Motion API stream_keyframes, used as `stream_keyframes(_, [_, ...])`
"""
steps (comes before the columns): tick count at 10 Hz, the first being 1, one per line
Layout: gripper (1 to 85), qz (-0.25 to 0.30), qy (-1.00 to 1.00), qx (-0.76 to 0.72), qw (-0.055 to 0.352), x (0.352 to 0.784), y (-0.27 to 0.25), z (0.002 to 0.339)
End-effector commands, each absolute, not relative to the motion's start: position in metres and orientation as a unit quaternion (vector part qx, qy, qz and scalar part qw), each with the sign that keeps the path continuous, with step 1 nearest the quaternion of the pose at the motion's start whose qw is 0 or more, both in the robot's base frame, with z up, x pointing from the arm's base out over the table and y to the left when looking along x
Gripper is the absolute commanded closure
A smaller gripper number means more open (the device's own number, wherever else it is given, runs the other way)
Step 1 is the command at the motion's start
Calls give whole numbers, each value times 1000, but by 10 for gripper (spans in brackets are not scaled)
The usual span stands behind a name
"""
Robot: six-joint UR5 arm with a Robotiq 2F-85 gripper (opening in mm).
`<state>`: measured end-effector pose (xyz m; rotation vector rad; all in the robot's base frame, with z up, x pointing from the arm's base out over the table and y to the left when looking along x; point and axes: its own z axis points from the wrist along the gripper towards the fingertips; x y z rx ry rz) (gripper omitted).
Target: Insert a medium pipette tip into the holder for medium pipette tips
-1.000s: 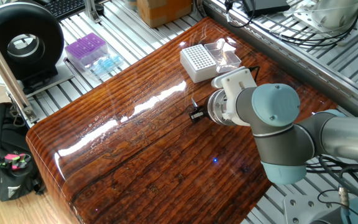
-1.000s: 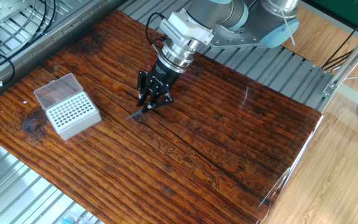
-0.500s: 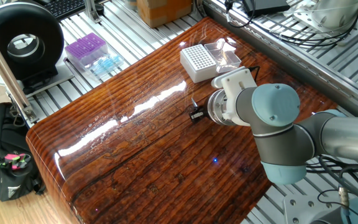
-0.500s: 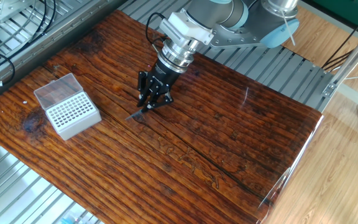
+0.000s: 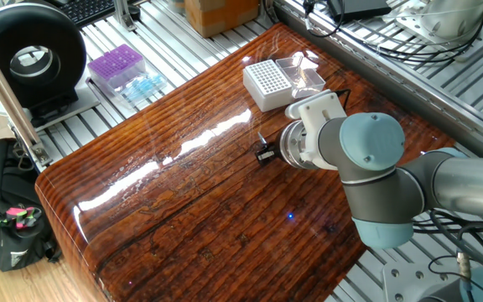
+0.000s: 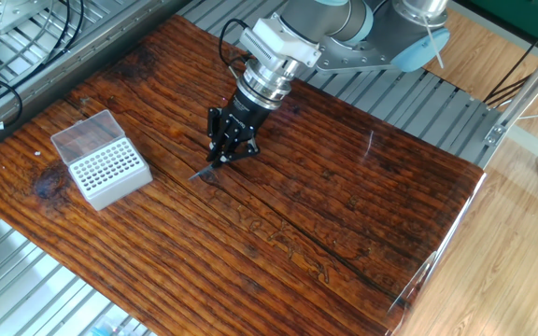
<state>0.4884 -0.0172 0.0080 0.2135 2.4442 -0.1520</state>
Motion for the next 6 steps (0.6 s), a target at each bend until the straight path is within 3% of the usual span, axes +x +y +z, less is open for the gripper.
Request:
stream_keyframes(1, [657,-53,934,93,340,490,-19,5])
stream_keyframes(6, [657,-57,935,87,340,492,-22,6])
